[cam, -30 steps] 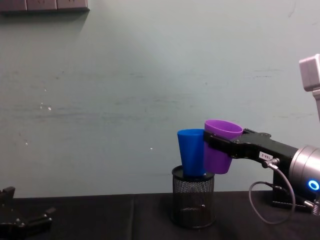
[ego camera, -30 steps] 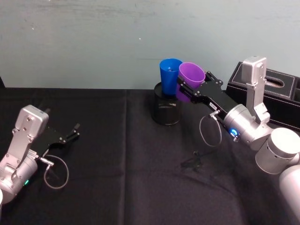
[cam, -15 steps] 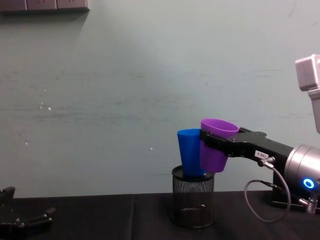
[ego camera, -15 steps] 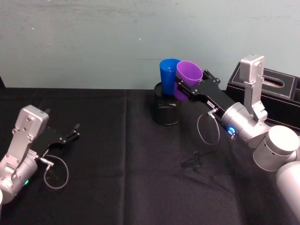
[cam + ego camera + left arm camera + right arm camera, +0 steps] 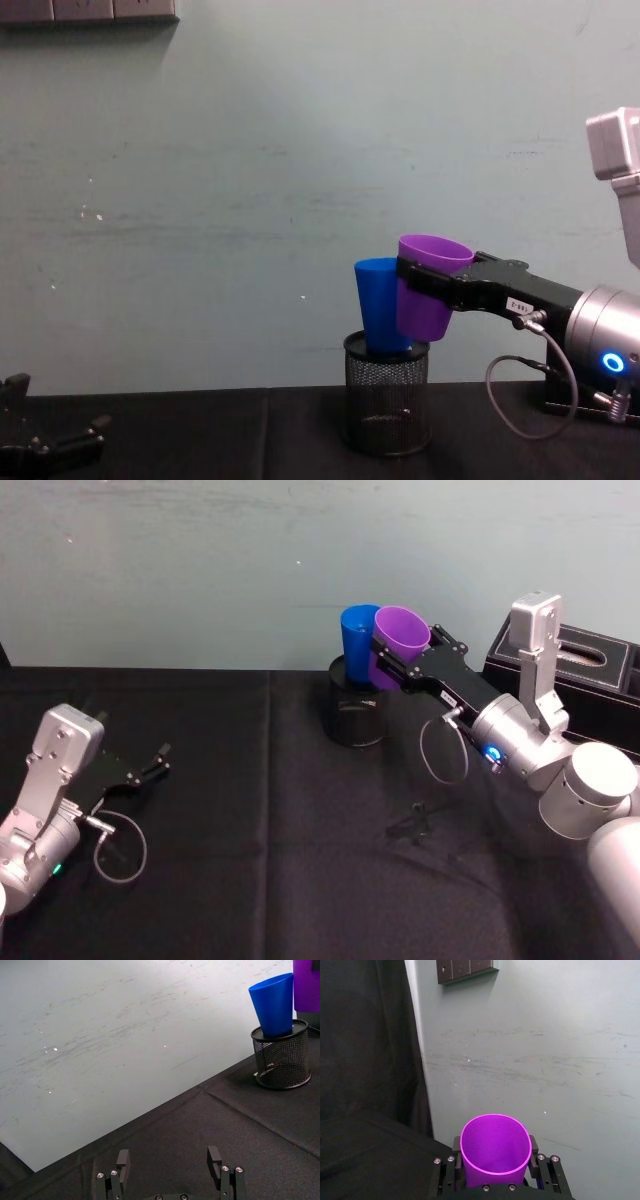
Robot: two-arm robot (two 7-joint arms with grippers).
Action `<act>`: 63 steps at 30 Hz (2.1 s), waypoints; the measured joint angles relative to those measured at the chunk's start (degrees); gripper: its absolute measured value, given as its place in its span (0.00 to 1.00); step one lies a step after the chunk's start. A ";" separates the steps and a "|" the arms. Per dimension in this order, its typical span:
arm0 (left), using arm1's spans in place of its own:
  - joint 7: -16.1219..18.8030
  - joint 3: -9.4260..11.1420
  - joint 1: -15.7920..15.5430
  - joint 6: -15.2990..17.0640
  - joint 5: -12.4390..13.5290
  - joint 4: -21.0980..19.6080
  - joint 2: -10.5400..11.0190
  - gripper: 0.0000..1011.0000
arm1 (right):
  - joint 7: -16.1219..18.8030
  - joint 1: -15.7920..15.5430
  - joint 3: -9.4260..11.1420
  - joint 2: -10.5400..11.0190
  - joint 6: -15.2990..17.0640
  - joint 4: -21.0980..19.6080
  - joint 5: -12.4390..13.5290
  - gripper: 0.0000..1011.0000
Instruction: Pick up one cup with a gripper and tap it against the other cup.
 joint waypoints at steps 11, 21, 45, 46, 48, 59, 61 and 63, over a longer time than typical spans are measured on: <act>0.00 0.00 -0.01 0.00 0.00 0.00 0.00 1.00 | 0.45 1.22 -0.06 -0.47 -0.89 2.14 -0.16 0.72; 0.00 0.00 0.00 0.00 0.00 0.00 0.00 1.00 | 0.86 1.97 0.02 -0.92 -1.57 3.75 -0.40 0.73; 0.00 0.00 0.00 0.00 0.00 0.00 0.00 1.00 | 1.15 1.08 0.21 -0.31 -0.72 2.26 -0.65 0.73; 0.00 0.00 0.00 0.00 0.00 0.00 0.00 1.00 | 1.13 0.96 0.20 -0.23 -0.62 2.06 -0.69 0.72; 0.00 0.00 0.00 0.00 0.00 0.00 0.00 1.00 | 1.02 0.62 0.20 0.00 -0.22 1.42 -0.71 0.73; 0.00 0.00 0.00 0.00 0.00 0.00 0.00 1.00 | -0.36 -2.55 -0.21 2.20 4.14 -5.75 -0.60 0.73; 0.00 0.00 0.00 0.00 0.00 0.00 0.00 1.00 | -0.66 -3.01 -0.33 2.52 4.82 -6.68 -0.62 0.73; 0.00 0.00 0.00 0.00 0.00 0.00 0.00 1.00 | -1.07 -3.69 -0.47 3.01 5.72 -7.99 -0.62 0.73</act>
